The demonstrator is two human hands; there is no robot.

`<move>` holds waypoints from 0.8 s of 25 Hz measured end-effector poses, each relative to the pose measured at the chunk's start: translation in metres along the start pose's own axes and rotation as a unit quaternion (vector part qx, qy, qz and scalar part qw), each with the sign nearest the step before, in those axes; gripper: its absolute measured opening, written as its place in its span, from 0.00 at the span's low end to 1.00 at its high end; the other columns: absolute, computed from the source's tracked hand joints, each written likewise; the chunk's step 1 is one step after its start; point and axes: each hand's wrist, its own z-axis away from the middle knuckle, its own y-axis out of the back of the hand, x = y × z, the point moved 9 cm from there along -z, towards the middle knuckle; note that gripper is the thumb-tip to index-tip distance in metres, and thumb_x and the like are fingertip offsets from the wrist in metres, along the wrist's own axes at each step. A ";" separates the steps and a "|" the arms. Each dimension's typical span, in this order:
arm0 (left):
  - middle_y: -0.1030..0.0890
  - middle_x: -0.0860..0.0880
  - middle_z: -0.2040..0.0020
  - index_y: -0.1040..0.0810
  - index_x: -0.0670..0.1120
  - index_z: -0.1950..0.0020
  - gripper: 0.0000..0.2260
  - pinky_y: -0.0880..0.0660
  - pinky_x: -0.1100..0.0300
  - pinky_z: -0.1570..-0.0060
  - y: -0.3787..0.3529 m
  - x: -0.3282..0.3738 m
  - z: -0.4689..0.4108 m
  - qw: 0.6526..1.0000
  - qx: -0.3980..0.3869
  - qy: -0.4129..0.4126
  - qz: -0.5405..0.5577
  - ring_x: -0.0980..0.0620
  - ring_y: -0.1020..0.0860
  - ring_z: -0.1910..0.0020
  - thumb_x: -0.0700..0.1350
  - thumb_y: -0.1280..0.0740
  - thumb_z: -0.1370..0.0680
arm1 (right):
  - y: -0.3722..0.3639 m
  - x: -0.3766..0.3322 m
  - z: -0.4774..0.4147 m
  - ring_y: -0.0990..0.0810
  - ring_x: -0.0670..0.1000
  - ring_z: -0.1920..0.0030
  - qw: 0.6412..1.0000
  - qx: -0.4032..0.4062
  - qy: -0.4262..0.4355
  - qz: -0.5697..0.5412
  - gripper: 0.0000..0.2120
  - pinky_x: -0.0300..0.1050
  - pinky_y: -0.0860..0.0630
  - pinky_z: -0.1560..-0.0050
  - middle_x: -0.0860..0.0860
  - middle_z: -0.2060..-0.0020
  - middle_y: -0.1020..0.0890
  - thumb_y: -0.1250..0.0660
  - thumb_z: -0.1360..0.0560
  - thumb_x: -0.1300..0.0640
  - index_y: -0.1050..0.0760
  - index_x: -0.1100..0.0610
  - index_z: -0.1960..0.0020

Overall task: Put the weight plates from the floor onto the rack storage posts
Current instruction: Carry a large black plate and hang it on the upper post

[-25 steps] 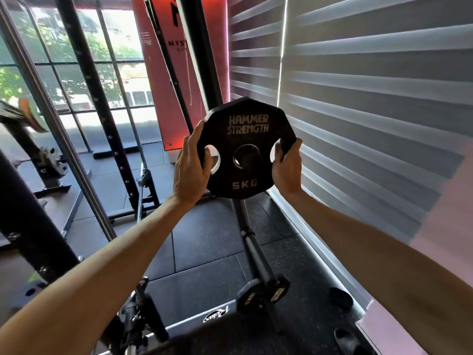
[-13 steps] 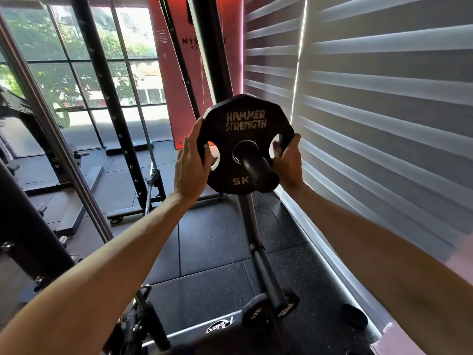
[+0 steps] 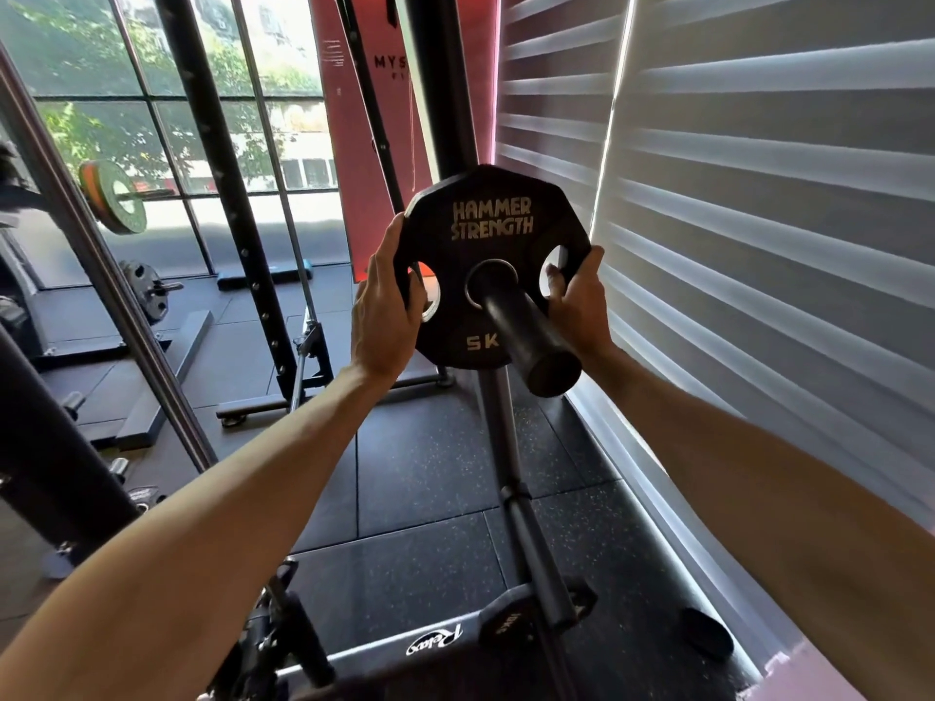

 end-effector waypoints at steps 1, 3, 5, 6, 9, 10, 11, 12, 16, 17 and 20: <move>0.31 0.48 0.26 0.46 0.50 0.21 0.24 0.26 0.47 0.36 0.003 0.004 0.000 1.000 -0.001 0.002 -0.004 0.47 0.27 0.31 0.47 0.45 0.17 | 0.001 -0.002 0.001 0.23 0.62 0.35 1.000 -0.003 0.000 0.005 0.28 0.52 0.24 0.35 0.58 0.31 0.26 0.39 0.20 0.46 0.45 0.57 0.27; 0.29 0.47 0.27 0.47 0.51 0.21 0.25 0.25 0.46 0.40 0.008 0.007 0.003 0.999 -0.015 0.032 -0.010 0.46 0.25 0.33 0.46 0.44 0.17 | 0.002 -0.002 0.003 0.22 0.62 0.37 0.999 -0.022 -0.017 0.021 0.24 0.44 0.25 0.44 0.60 0.33 0.25 0.39 0.18 0.53 0.44 0.59 0.27; 0.27 0.44 0.33 0.48 0.54 0.20 0.26 0.23 0.45 0.46 0.013 0.014 0.007 0.997 -0.034 0.063 -0.032 0.42 0.22 0.39 0.47 0.44 0.17 | 0.007 -0.002 0.012 0.22 0.62 0.39 0.998 -0.041 -0.027 0.040 0.22 0.39 0.28 0.52 0.60 0.35 0.24 0.40 0.18 0.55 0.43 0.59 0.27; 0.26 0.42 0.37 0.49 0.55 0.20 0.26 0.22 0.45 0.49 0.017 0.017 0.010 0.995 -0.048 0.073 -0.053 0.41 0.21 0.44 0.49 0.44 0.17 | 0.010 0.000 0.022 0.21 0.60 0.40 0.997 -0.050 -0.032 0.041 0.22 0.35 0.29 0.55 0.59 0.36 0.23 0.40 0.17 0.55 0.42 0.59 0.27; 0.28 0.41 0.38 0.48 0.56 0.21 0.26 0.22 0.45 0.53 0.034 0.003 0.032 0.981 -0.093 0.137 -0.097 0.41 0.20 0.49 0.54 0.43 0.17 | 0.008 0.017 0.072 0.22 0.56 0.49 0.993 -0.086 -0.044 0.074 0.24 0.36 0.31 0.64 0.56 0.41 0.22 0.41 0.17 0.54 0.43 0.59 0.25; 0.29 0.40 0.36 0.44 0.53 0.22 0.25 0.22 0.45 0.51 0.041 -0.011 0.047 0.972 -0.107 0.182 -0.108 0.41 0.20 0.47 0.54 0.42 0.18 | -0.002 0.026 0.090 0.21 0.59 0.48 0.987 -0.111 -0.044 0.112 0.23 0.42 0.28 0.60 0.59 0.39 0.23 0.42 0.17 0.54 0.42 0.60 0.25; 0.29 0.39 0.35 0.39 0.49 0.25 0.23 0.23 0.46 0.48 0.047 -0.025 0.064 0.958 -0.124 0.230 -0.114 0.40 0.20 0.46 0.52 0.41 0.18 | -0.013 0.034 0.107 0.21 0.62 0.45 0.977 -0.141 -0.042 0.152 0.22 0.46 0.26 0.54 0.62 0.37 0.24 0.43 0.17 0.53 0.40 0.61 0.26; 0.29 0.38 0.35 0.34 0.46 0.28 0.21 0.24 0.47 0.45 0.053 -0.036 0.085 0.942 -0.148 0.276 -0.125 0.39 0.21 0.44 0.50 0.40 0.19 | -0.026 0.044 0.123 0.23 0.64 0.41 0.967 -0.170 -0.051 0.184 0.21 0.51 0.25 0.47 0.64 0.36 0.25 0.43 0.17 0.53 0.38 0.63 0.28; 0.24 0.37 0.40 0.22 0.42 0.42 0.12 0.24 0.51 0.44 0.101 -0.075 0.188 0.881 -0.224 0.383 -0.166 0.39 0.20 0.46 0.46 0.38 0.21 | -0.109 0.069 0.202 0.22 0.61 0.40 0.918 -0.315 -0.075 0.228 0.16 0.48 0.27 0.42 0.61 0.41 0.20 0.39 0.20 0.49 0.26 0.61 0.40; 0.21 0.37 0.43 0.21 0.42 0.45 0.11 0.22 0.51 0.46 0.119 -0.087 0.217 0.865 -0.241 0.406 -0.170 0.39 0.19 0.47 0.47 0.38 0.22 | -0.137 0.069 0.225 0.22 0.61 0.40 0.901 -0.356 -0.061 0.239 0.16 0.49 0.26 0.41 0.60 0.42 0.20 0.39 0.20 0.49 0.25 0.60 0.41; 0.18 0.39 0.46 0.20 0.43 0.46 0.11 0.24 0.54 0.47 0.177 -0.112 0.301 0.810 -0.313 0.451 -0.207 0.40 0.19 0.46 0.46 0.38 0.22 | -0.213 0.062 0.295 0.21 0.61 0.41 0.853 -0.444 -0.019 0.275 0.16 0.51 0.25 0.41 0.61 0.41 0.19 0.39 0.20 0.48 0.24 0.59 0.41</move>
